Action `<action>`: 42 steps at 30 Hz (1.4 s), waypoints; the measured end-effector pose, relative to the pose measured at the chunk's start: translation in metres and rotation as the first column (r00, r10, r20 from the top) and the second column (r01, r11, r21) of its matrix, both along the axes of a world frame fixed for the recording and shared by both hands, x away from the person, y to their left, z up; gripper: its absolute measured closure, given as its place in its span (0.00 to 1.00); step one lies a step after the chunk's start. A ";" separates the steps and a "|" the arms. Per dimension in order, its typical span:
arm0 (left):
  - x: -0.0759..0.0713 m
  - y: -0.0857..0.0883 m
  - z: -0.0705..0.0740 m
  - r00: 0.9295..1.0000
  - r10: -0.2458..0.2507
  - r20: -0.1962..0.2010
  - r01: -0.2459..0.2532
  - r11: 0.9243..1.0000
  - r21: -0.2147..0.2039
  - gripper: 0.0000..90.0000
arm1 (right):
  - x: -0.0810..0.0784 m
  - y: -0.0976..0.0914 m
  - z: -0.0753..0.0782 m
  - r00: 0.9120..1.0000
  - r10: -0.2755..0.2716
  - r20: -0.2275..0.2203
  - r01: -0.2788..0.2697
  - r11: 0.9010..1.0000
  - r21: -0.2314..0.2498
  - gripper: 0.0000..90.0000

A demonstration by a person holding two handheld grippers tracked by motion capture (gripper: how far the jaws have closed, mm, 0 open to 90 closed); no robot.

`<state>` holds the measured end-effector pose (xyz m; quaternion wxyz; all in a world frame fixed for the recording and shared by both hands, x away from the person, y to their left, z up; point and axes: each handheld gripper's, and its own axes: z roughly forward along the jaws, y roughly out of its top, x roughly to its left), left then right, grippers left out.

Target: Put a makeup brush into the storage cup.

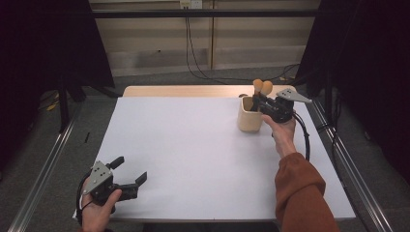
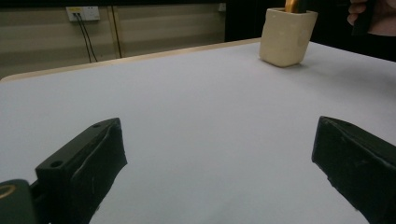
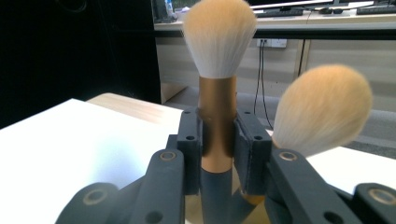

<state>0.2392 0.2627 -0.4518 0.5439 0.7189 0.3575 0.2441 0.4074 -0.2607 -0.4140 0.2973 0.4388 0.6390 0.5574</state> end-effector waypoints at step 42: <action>0.006 -0.003 -0.001 1.000 0.006 -0.009 -0.006 1.000 0.000 0.03 | -0.005 -0.003 -0.018 0.997 0.003 -0.077 -0.008 0.998 -0.056 0.64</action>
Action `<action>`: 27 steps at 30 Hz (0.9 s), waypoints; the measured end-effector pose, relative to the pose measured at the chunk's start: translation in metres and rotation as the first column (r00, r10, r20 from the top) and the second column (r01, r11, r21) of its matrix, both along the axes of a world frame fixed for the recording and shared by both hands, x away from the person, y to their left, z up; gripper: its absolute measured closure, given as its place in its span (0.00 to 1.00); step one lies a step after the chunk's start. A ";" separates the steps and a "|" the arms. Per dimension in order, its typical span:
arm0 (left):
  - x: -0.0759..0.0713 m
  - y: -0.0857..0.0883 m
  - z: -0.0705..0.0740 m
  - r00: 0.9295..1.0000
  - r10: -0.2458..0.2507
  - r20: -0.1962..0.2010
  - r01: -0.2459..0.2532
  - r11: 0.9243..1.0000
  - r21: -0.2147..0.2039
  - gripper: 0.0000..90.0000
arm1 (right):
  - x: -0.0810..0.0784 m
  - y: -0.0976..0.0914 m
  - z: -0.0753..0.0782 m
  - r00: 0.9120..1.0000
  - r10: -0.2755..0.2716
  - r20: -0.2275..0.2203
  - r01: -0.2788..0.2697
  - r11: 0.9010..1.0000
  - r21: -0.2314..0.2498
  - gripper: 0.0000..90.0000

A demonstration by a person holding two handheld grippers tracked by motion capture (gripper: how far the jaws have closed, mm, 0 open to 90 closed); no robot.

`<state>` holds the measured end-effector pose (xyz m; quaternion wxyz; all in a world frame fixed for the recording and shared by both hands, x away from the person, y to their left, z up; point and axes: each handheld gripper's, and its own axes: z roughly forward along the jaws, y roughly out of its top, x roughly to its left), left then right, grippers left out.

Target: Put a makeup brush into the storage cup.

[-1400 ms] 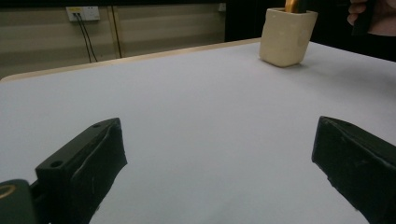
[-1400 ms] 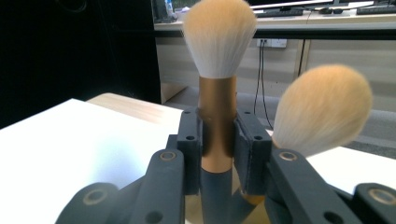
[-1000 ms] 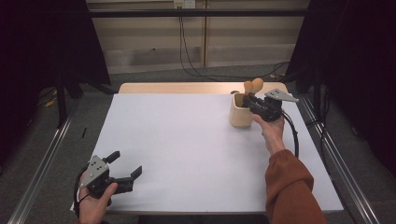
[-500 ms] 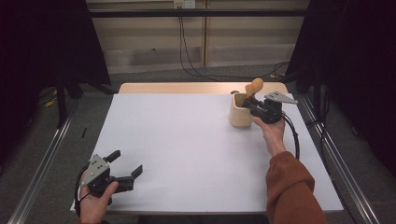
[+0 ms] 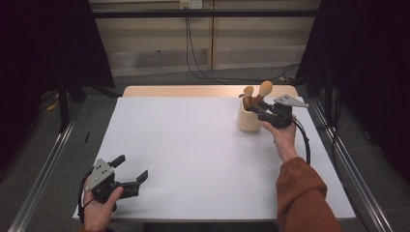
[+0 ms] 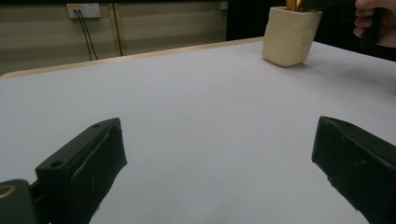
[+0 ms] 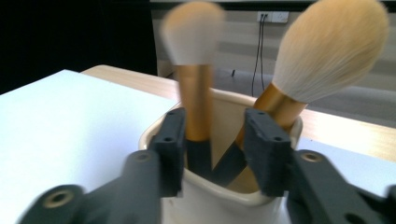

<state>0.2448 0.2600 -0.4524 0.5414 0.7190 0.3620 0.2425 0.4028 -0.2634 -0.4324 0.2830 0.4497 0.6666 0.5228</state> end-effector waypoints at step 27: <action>-0.003 0.000 0.001 1.000 -0.009 0.009 0.010 1.000 -0.001 0.03 | -0.022 -0.004 0.014 0.998 -0.026 -0.050 0.028 0.999 0.043 0.03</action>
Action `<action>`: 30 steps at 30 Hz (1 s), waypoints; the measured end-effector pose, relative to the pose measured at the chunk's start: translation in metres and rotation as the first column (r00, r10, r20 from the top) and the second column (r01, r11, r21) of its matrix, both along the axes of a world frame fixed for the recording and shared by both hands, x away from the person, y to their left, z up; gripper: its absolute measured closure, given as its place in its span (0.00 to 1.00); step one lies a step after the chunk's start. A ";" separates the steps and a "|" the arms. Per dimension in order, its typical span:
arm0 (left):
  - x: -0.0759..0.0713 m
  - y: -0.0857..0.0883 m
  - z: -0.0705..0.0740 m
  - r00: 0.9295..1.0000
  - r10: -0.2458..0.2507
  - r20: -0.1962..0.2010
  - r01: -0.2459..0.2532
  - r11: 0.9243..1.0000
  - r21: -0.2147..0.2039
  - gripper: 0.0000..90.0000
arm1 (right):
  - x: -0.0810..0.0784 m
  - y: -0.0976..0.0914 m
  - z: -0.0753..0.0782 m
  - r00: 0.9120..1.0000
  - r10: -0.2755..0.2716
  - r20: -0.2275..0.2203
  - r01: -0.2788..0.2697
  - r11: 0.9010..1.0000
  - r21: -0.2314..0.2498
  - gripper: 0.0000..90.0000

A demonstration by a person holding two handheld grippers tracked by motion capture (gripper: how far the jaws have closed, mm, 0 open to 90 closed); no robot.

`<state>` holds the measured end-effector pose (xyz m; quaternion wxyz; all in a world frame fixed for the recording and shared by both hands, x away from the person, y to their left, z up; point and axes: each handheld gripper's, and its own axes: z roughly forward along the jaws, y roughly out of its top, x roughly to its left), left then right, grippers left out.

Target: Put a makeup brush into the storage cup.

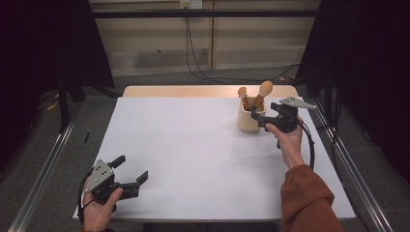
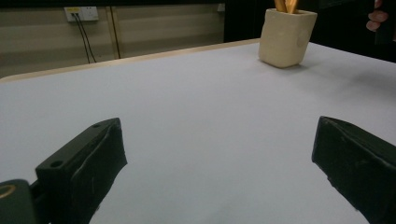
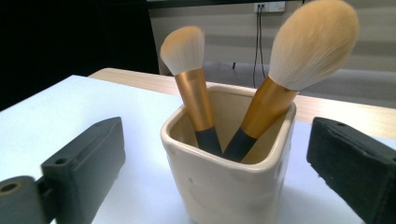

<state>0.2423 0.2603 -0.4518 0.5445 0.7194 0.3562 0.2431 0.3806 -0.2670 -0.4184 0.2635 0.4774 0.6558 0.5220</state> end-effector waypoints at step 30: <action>-0.004 0.003 0.000 1.000 0.012 0.004 -0.012 1.000 -0.003 0.03 | -0.050 -0.004 -0.012 0.997 -0.031 0.074 0.032 0.999 -0.022 0.01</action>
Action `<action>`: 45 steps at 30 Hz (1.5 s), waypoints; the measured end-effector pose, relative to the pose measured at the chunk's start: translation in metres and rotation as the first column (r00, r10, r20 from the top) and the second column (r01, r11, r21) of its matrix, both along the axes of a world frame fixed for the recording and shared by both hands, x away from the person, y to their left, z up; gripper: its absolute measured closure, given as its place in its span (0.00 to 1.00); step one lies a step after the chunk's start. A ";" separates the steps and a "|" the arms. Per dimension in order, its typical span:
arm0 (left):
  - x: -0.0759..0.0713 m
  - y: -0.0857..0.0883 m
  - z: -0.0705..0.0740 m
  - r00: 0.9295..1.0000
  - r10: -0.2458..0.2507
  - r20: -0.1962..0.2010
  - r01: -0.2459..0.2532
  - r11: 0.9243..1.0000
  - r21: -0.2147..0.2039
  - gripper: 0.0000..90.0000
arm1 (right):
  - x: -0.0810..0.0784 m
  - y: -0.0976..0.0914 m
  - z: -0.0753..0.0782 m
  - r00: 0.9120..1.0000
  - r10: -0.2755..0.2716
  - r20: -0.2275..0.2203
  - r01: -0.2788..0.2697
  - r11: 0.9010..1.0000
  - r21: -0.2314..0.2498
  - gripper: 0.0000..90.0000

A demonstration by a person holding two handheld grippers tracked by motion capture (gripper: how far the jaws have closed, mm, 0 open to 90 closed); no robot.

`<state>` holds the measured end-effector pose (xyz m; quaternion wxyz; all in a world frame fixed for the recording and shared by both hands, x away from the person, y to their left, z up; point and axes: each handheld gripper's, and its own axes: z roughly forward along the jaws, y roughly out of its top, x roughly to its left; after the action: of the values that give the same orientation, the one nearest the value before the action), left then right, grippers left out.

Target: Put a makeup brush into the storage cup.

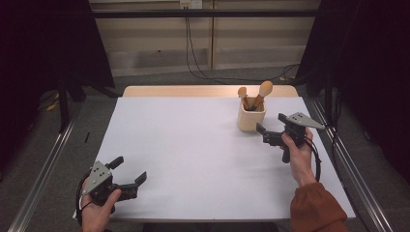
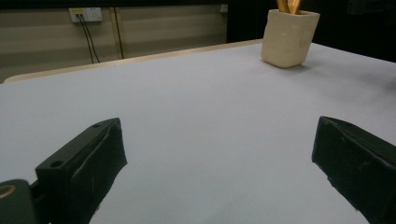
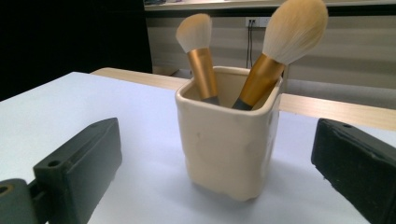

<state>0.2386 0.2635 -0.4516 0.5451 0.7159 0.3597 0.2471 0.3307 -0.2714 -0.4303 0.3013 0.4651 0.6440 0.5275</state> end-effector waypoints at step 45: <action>-0.004 0.001 0.001 1.000 -0.004 0.006 0.004 1.000 0.005 0.03 | -0.095 -0.021 -0.021 1.000 -0.007 -0.025 0.006 1.000 -0.019 0.00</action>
<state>0.2350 0.2646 -0.4503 0.5447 0.7173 0.3559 0.2492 0.2360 -0.2920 -0.4514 0.2992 0.4710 0.6511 0.5146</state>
